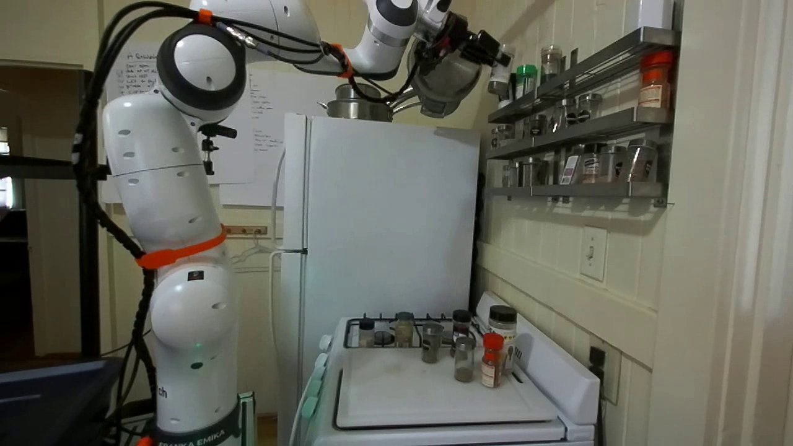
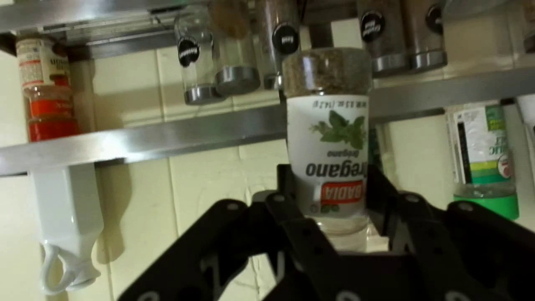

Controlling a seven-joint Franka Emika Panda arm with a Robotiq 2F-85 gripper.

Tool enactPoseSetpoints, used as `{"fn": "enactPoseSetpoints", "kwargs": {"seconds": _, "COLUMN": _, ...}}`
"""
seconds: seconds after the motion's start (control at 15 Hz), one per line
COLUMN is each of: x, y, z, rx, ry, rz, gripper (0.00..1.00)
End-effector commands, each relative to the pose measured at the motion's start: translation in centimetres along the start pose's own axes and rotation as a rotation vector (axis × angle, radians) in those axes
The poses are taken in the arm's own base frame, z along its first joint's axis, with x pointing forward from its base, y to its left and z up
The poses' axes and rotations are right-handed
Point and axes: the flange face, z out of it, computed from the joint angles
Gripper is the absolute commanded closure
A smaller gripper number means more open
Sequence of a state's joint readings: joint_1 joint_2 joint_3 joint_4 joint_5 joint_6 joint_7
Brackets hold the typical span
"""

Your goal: Remove the bottle from the top shelf

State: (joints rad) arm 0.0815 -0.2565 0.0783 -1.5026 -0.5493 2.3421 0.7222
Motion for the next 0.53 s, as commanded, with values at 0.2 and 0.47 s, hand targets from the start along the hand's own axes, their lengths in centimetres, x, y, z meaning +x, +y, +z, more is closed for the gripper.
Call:
{"fn": "enactPoseSetpoints", "kwargs": {"seconds": 0.2, "x": -11.9, "y": -0.7, "z": 0.4, "rx": -0.09, "ry": -0.132, "rz": -0.02, "gripper": 0.81}}
{"fn": "enactPoseSetpoints", "kwargs": {"seconds": 0.47, "x": -20.6, "y": -0.5, "z": 1.7, "rx": -0.163, "ry": -0.226, "rz": -0.021, "gripper": 0.81}}
